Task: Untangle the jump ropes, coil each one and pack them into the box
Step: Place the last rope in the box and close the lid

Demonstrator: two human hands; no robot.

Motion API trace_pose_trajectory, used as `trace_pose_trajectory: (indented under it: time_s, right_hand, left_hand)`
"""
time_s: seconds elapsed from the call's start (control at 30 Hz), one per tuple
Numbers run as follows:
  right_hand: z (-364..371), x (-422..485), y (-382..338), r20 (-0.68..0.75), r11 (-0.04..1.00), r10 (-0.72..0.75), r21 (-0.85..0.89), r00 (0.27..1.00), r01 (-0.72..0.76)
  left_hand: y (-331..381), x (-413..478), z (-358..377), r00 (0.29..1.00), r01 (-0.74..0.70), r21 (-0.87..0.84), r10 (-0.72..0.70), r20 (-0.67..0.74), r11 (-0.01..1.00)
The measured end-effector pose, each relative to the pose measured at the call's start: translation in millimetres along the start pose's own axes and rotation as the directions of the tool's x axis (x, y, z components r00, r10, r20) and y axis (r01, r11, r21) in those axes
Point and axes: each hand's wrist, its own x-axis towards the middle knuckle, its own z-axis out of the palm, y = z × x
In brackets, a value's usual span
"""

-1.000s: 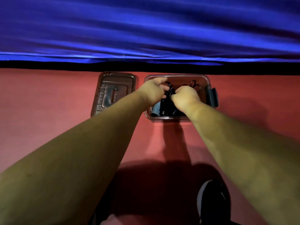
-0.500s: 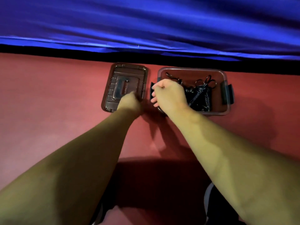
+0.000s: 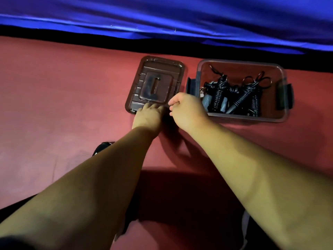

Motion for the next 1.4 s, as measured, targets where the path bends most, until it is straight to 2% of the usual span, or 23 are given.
trace_pose_trajectory:
  time_s: [0.07, 0.13, 0.23, 0.33, 0.5, 0.6, 0.7, 0.8, 0.87, 0.9, 1.03, 1.13, 1.2, 1.33, 1.4]
  right_hand:
    - [-4.0, -0.6, -0.6, -0.013, 1.000, 0.008, 0.020, 1.000, -0.007]
    - [-6.1, 6.5, 3.6, -0.049, 0.996, 0.019, 0.083, 0.999, -0.015]
    - [-13.2, 19.7, 5.5, -0.069, 0.972, 0.053, 0.234, 0.996, -0.035]
    - [-35.3, 8.2, -19.4, -0.005, 0.965, 0.081, 0.253, 0.997, -0.077]
    - [-61.9, 11.8, -40.3, -0.058, 0.971, 0.047, 0.236, 0.997, -0.032]
    - [-86.7, -9.9, -70.5, -0.128, 0.985, 0.040, 0.171, 0.991, -0.018]
    - [-114.9, -19.7, -88.2, -0.205, 0.996, 0.042, 0.086, 0.978, -0.025]
    - [-140.6, -15.2, -85.8, -0.272, 0.996, 0.076, 0.067, 0.959, -0.059]
    - [-155.1, -12.5, -75.9, -0.302, 0.994, 0.101, 0.072, 0.948, -0.083]
    - [-162.5, -11.9, -69.0, -0.319, 0.994, 0.107, 0.062, 0.942, -0.093]
    - [-190.0, -9.3, -26.6, -0.404, 0.987, 0.147, 0.006, 0.903, -0.158]
    - [-210.7, -6.3, 7.8, -0.446, 0.965, 0.242, 0.019, 0.862, -0.261]
    - [-224.9, -3.6, 33.0, -0.459, 0.944, 0.286, -0.017, 0.841, -0.330]
    - [-241.1, 0.9, 77.5, -0.508, 0.882, 0.326, -0.139, 0.797, -0.450]
    - [-243.8, 0.8, 91.6, -0.517, 0.850, 0.330, -0.202, 0.790, -0.487]
  left_hand:
    - [-8.2, -3.9, -15.6, 0.995, -0.067, -0.034, 0.064, -0.072, 0.997]
    - [-16.1, -6.4, -39.7, 0.978, -0.081, -0.057, 0.068, -0.195, 0.995]
    - [-17.7, -16.4, -96.3, 0.938, -0.138, -0.284, 0.033, -0.345, 0.949]
    - [-6.2, -35.6, -156.3, 0.878, -0.170, -0.500, -0.099, -0.468, 0.849]
    - [-0.9, -53.8, -223.8, 0.740, -0.124, -0.669, -0.381, -0.554, 0.733]
    - [-4.0, -55.6, -252.8, 0.680, -0.148, -0.756, -0.489, -0.546, 0.638]
    - [-4.3, -59.7, -276.5, 0.660, -0.186, -0.835, -0.564, -0.497, 0.518]
    - [-3.2, -52.5, -279.3, 0.701, -0.168, -0.908, -0.601, -0.383, 0.383]
    - [-10.2, -31.3, -261.8, 0.752, -0.151, -0.954, -0.596, -0.282, 0.261]
    - [-11.4, -17.6, -249.7, 0.759, -0.151, -0.960, -0.596, -0.264, 0.234]
    - [39.9, -20.9, -239.3, 0.831, -0.035, -0.939, -0.512, -0.218, 0.343]
    - [73.5, -6.3, -209.0, 0.950, -0.052, -0.927, -0.268, -0.160, 0.371]
    - [87.0, 15.6, -181.2, 0.983, -0.002, -0.906, -0.164, -0.079, 0.422]
    - [125.6, 26.8, -156.2, 0.983, 0.090, -0.737, -0.178, -0.041, 0.670]
    - [139.1, 29.7, -144.0, 0.977, 0.136, -0.675, -0.212, -0.032, 0.725]
